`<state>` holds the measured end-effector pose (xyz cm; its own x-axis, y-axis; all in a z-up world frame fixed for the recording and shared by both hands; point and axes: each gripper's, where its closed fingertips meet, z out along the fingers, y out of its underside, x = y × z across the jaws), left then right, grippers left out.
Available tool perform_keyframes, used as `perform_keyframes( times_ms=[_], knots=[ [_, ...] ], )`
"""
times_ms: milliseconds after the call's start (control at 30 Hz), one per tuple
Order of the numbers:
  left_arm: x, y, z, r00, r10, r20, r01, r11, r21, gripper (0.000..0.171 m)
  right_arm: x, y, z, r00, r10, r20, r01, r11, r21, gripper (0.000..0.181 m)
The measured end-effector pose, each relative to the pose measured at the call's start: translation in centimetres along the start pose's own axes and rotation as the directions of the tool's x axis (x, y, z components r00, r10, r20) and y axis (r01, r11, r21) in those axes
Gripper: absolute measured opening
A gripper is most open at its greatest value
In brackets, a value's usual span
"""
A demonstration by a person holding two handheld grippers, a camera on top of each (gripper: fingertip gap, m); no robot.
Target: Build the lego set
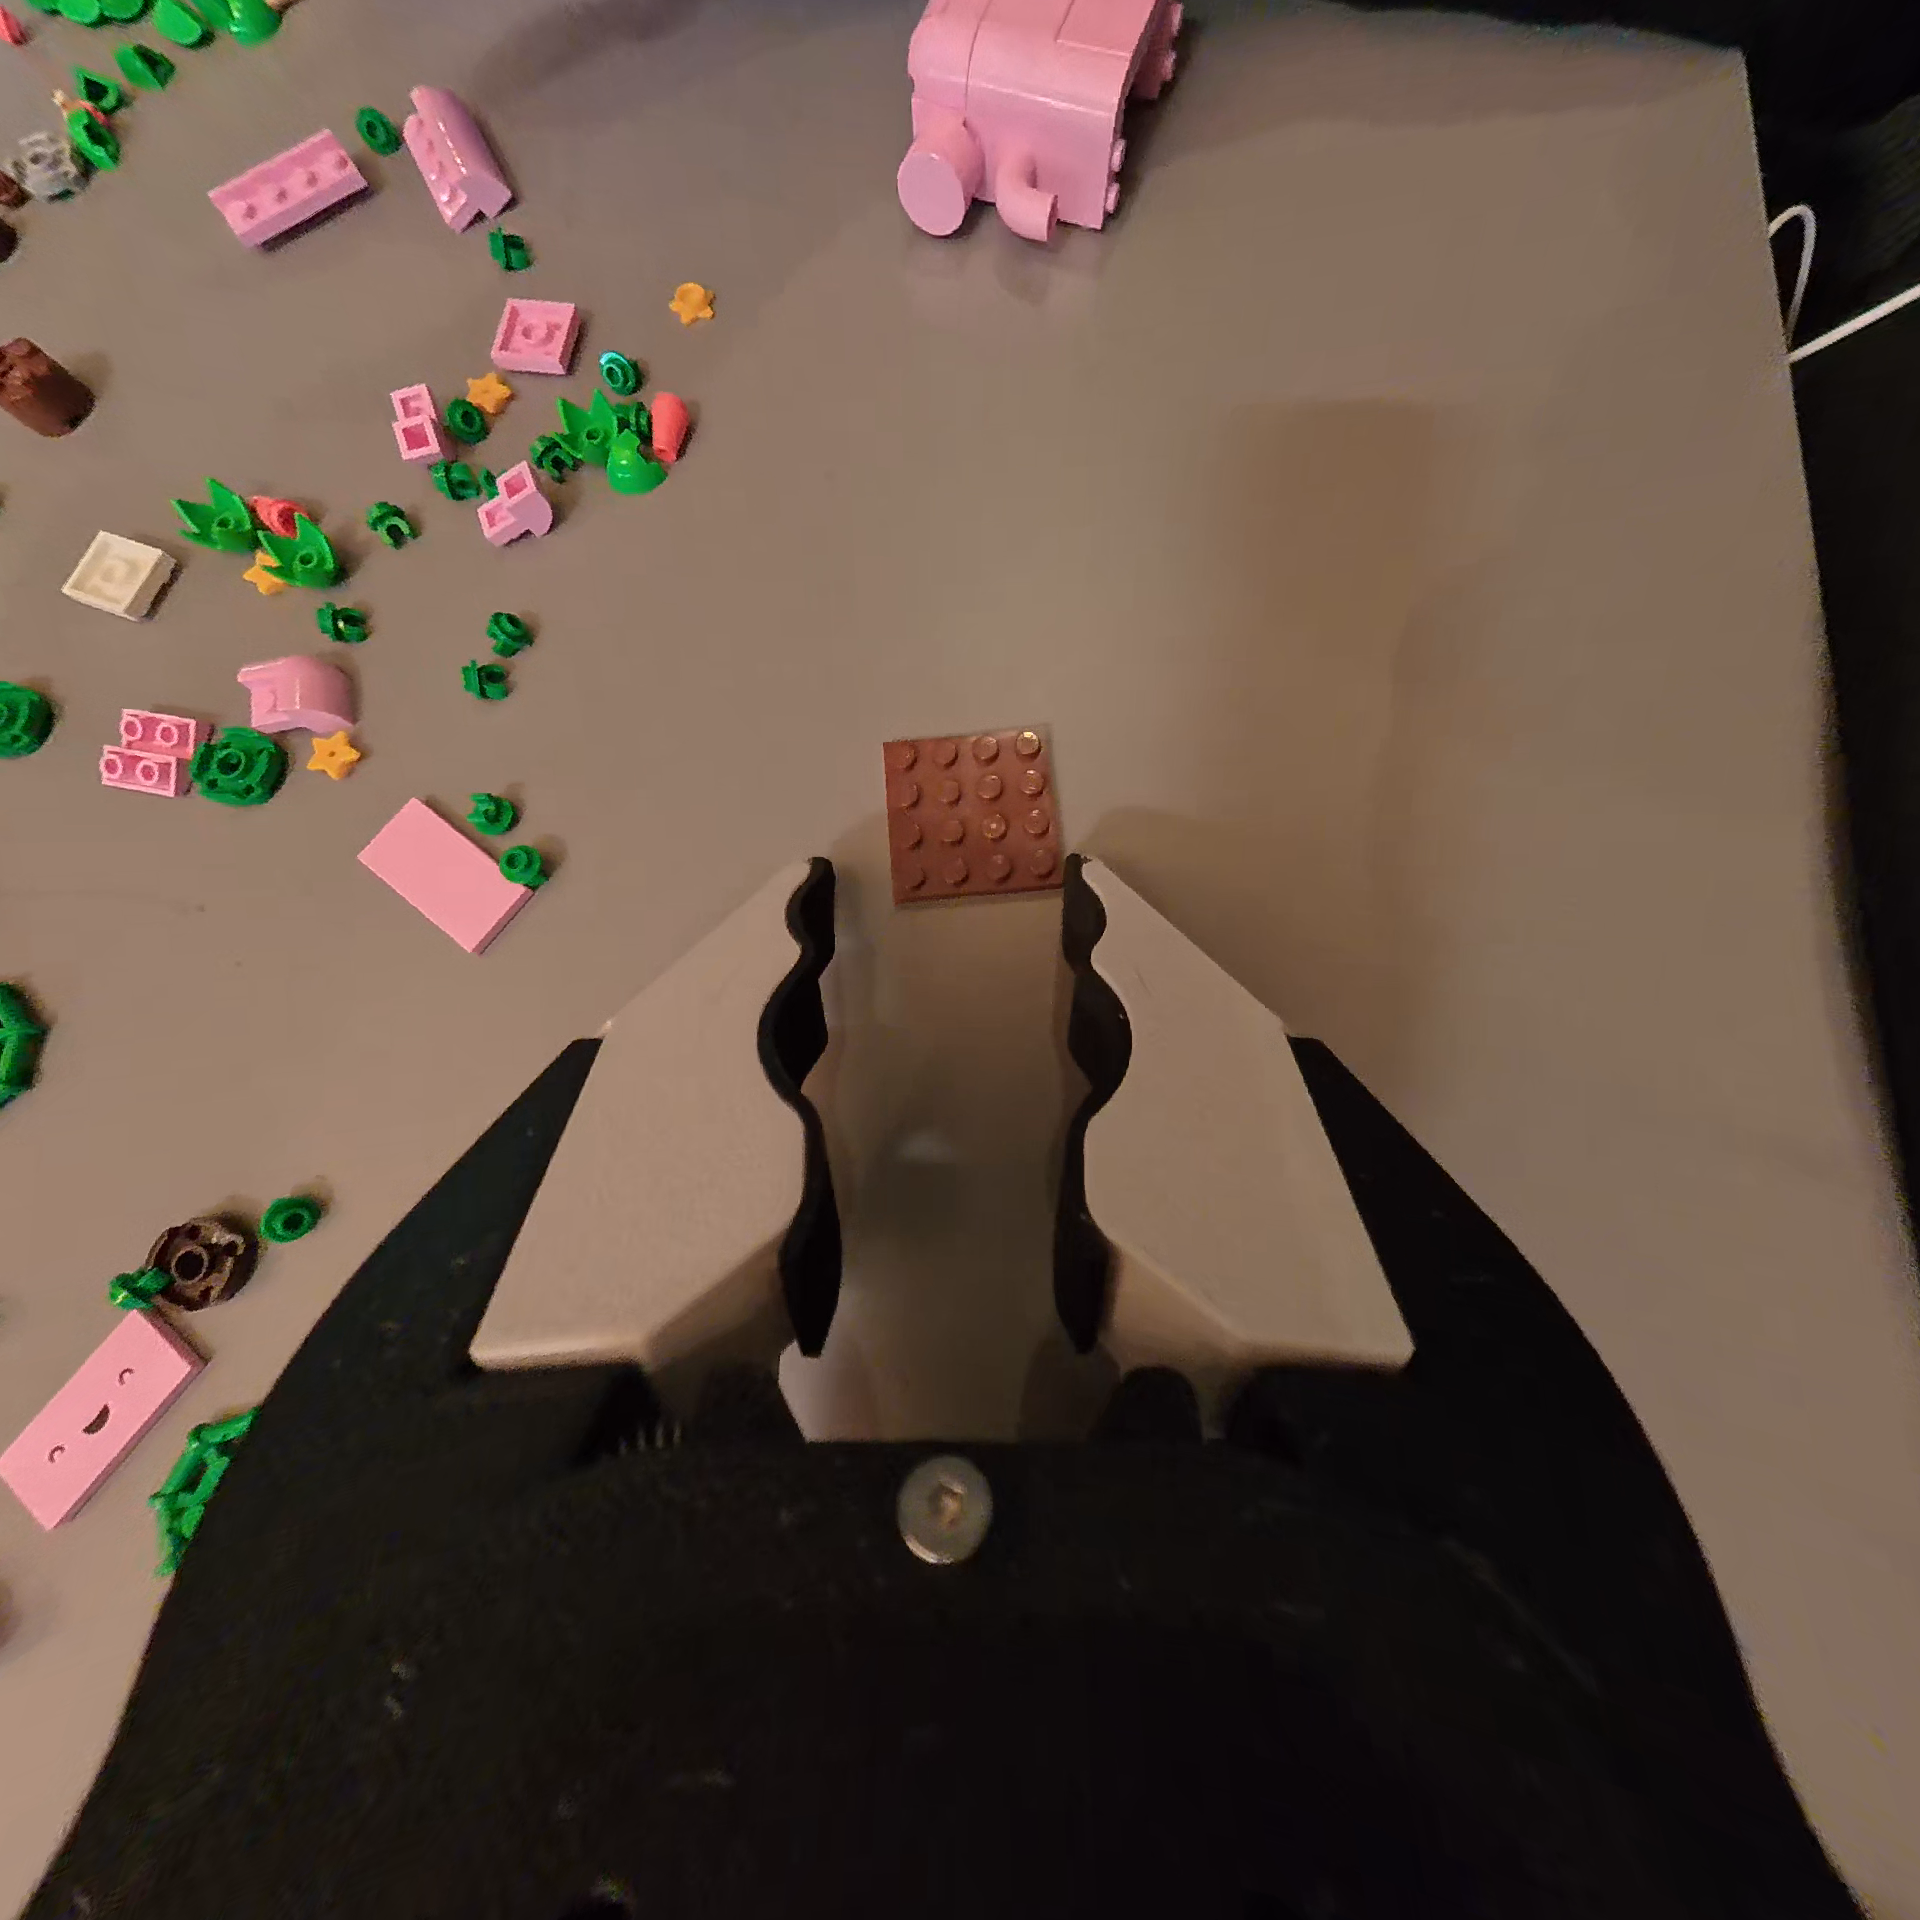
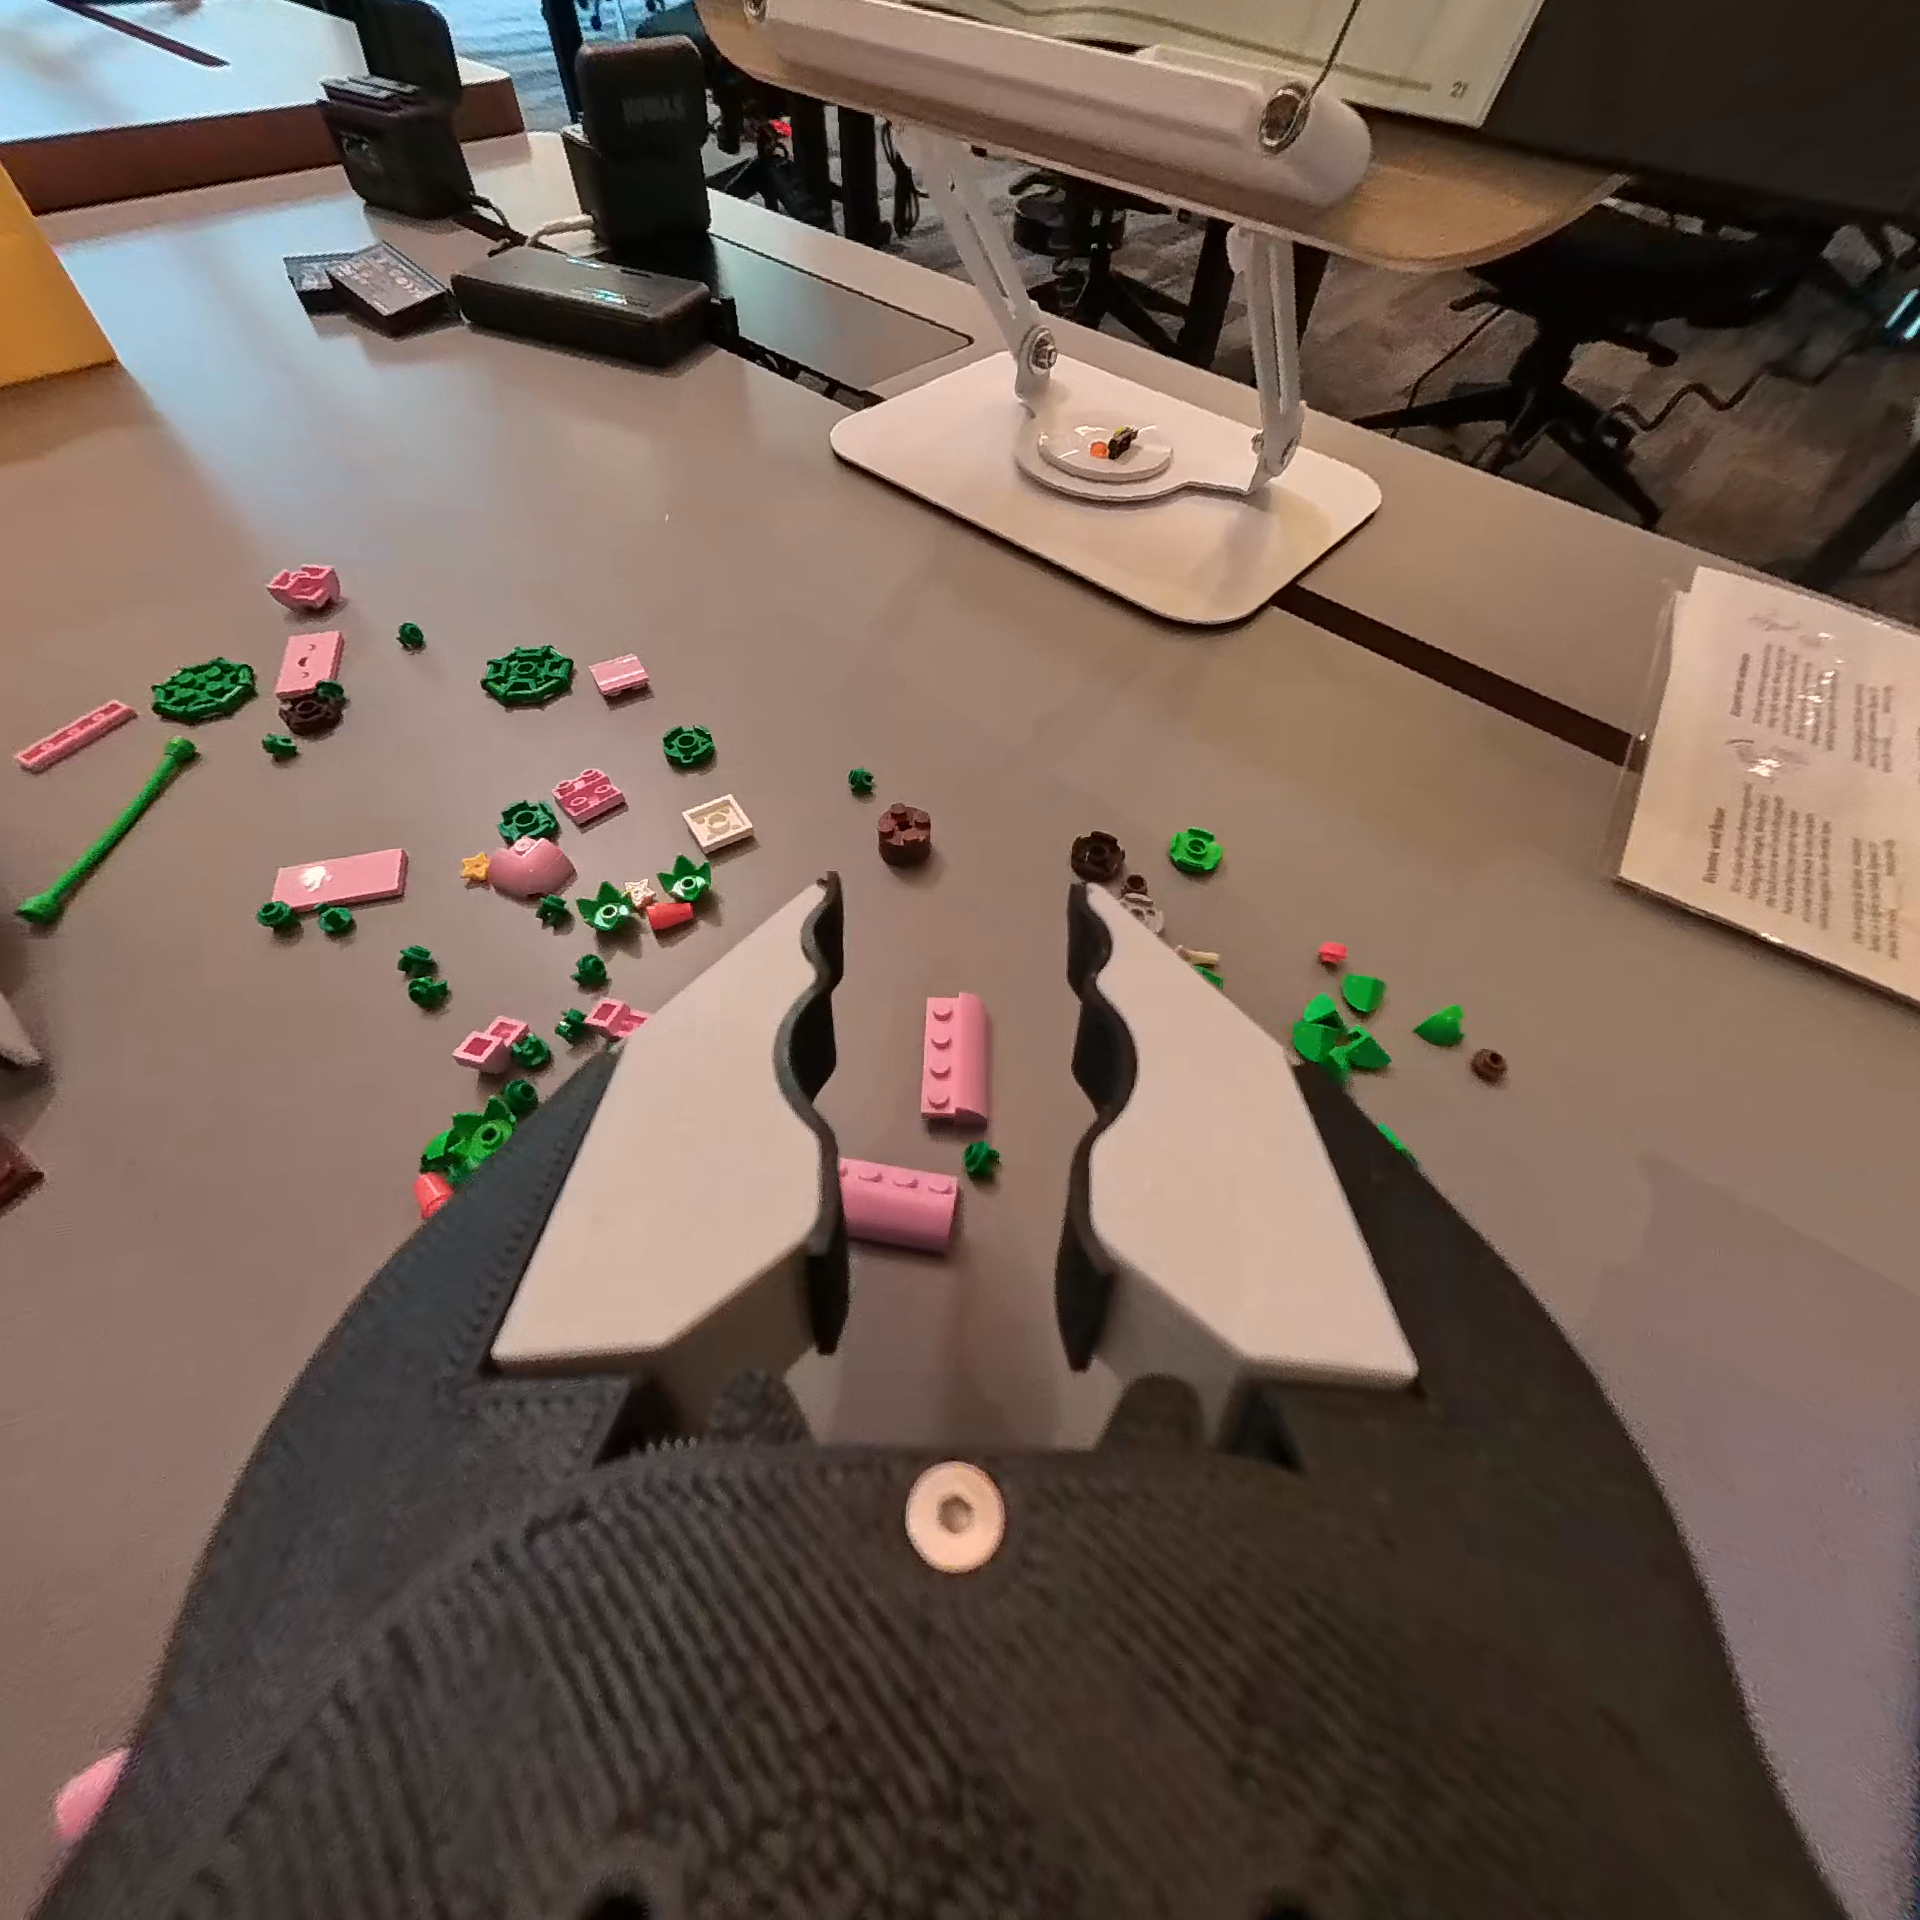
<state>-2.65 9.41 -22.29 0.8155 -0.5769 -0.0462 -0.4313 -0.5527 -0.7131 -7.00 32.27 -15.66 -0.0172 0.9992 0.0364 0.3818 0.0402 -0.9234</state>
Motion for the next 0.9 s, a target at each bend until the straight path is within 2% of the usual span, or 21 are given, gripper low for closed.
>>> perform_keyframes(
  times_ms=[167, 233, 300, 400, 500, 733, 833, 900],
  knots=[
    [-0.6, 0.2, -0.6, 1.0, 0.003, 0.013, -0.003, 1.0, 0.02, 0.038, 0.3, 0.4, 0.1, 0.999, -0.042, -0.031, 0.041, 0.999, -0.034, 0.04],
    [-0.6, 0.1, -0.7, 1.0, -0.001, 0.006, 0.001, 1.0, 0.03, 0.038, 1.4, 0.9, 0.3, 0.994, -0.064, -0.087, 0.058, 0.996, -0.069, 0.031],
    [-0.5, 0.1, -0.6, 1.0, -0.003, 0.0, 0.003, 1.0, 0.024, 0.039, 2.4, 1.5, 0.9, 0.99, -0.084, -0.111, 0.072, 0.991, -0.109, 0.033],
    [-0.4, 0.4, -0.3, 1.0, -0.005, -0.008, 0.005, 1.0, -0.004, 0.04, 3.8, 2.0, 2.6, 0.994, -0.051, -0.098, 0.036, 0.988, -0.148, 0.035],
    [-0.1, 0.5, -0.3, 0.999, -0.03, -0.033, 0.029, 1.0, -0.008, 0.036, 3.9, 1.2, 3.7, 0.998, 0.017, -0.061, -0.023, 0.994, -0.108, 0.034],
    [1.2, 0.2, -0.2, 0.997, -0.01, -0.083, 0.01, 1.0, -0.004, 0.037, 5.2, 3.4, 5.6, 0.996, 0.048, -0.077, -0.066, 0.966, -0.248, 0.03],
    [1.4, 0.0, -0.3, 0.996, 0.003, -0.093, -0.002, 1.0, 0.011, 0.032, 4.9, 4.4, 6.1, 0.997, 0.061, -0.049, -0.073, 0.945, -0.32, 0.031],
    [1.1, -0.4, -0.5, 0.997, -0.003, -0.074, 0.006, 0.999, 0.041, 0.037, 4.8, 4.4, 6.3, 0.998, 0.052, -0.04, -0.062, 0.945, -0.322, 0.023]
  ],
)
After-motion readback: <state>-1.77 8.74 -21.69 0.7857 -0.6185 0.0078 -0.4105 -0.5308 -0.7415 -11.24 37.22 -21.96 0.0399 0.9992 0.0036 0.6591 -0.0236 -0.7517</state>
